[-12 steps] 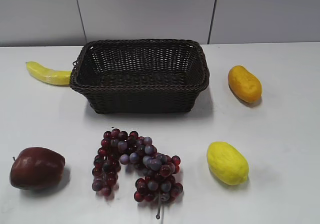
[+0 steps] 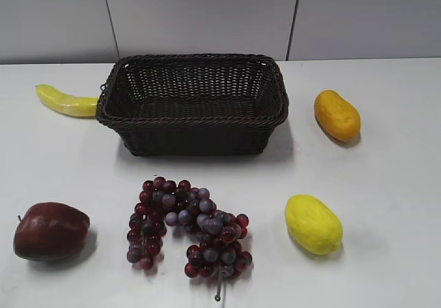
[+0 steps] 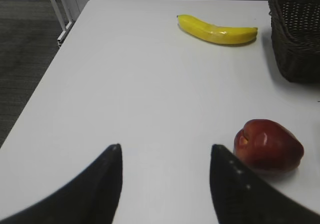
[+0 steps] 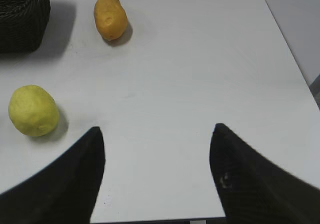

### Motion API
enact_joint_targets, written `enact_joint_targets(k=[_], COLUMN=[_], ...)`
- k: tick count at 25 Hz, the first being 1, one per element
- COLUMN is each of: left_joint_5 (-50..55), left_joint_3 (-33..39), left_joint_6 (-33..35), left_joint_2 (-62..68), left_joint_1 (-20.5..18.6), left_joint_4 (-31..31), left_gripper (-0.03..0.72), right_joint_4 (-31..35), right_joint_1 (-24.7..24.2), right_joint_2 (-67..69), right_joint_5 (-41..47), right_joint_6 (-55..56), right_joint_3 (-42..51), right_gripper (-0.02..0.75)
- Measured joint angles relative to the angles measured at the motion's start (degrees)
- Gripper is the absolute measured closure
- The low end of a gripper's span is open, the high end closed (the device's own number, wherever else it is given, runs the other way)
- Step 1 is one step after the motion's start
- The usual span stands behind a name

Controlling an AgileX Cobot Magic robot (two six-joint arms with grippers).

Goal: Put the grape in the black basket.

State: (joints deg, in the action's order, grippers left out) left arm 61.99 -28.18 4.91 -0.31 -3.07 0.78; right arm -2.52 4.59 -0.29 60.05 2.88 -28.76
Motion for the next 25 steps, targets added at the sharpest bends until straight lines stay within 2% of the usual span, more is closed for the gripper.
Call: enact_joint_targets(k=[19,25], left_joint_5=[-2.5,-4.3], left_joint_3=[-1.9,-4.6], left_joint_6=[1.1,3.2], left_joint_2=[1.2,9.6], left_joint_1=[0.0,0.0], left_joint_4=[1.0,6.5], left_gripper=[0.195,0.195], right_joint_4=[0.0,0.0], right_joint_1=[0.0,0.0], right_joint_2=[0.0,0.0], right_joint_5=[0.0,0.0], right_joint_6=[0.0,0.0], right_joint_3=[0.0,0.0], right_gripper=[0.238,0.238])
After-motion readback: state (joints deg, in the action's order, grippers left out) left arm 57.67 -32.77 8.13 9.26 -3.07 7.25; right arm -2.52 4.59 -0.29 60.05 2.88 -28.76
